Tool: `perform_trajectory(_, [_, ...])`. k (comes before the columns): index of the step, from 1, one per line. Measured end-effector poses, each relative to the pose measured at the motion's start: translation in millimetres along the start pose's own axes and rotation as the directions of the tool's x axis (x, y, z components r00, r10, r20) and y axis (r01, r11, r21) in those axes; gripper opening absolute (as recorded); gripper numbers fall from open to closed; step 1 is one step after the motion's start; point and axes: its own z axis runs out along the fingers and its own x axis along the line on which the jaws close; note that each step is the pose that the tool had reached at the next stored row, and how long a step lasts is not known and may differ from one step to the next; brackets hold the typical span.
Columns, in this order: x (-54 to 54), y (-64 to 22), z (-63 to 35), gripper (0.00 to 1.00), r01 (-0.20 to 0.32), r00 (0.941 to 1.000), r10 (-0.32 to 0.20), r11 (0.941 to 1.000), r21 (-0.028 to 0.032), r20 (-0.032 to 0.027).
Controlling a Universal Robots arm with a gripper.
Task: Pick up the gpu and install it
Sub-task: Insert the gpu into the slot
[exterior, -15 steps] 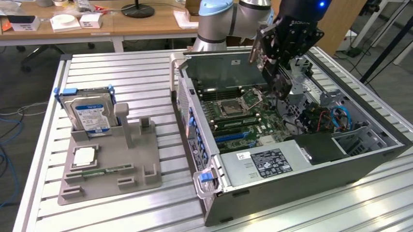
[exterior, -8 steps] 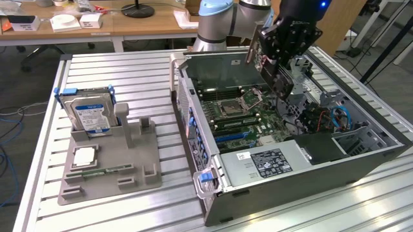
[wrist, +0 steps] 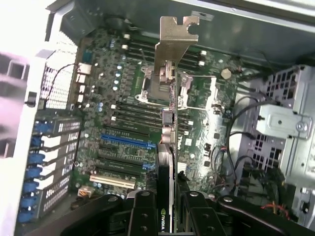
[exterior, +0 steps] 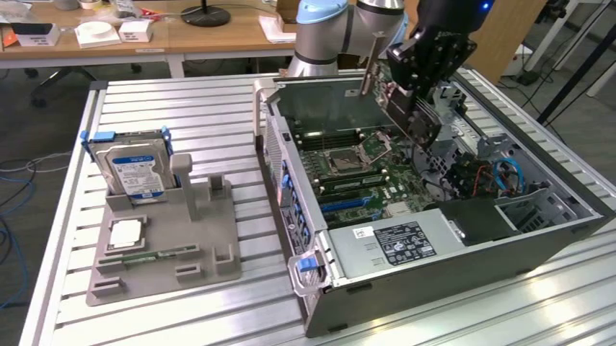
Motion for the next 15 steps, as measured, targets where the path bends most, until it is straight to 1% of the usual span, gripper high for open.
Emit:
perform_trajectory(2, [0.0,0.0,0.0,0.26,0.033,0.9994,-0.033,0.9995,-0.0007,-0.0018])
perform_trajectory(4, [0.0,0.0,0.0,0.26,0.068,0.9977,-0.068,0.9977,-0.0014,-0.0037])
perform_trajectory(8, [0.0,0.0,0.0,0.26,0.132,0.9912,-0.132,0.9912,-0.003,-0.007])
perform_trajectory(12, [0.0,0.0,0.0,0.26,0.199,0.9799,-0.199,0.98,-0.0049,-0.0103])
perform_trajectory(15, [0.0,0.0,0.0,0.26,0.249,0.9684,-0.249,0.9685,-0.0065,-0.0127])
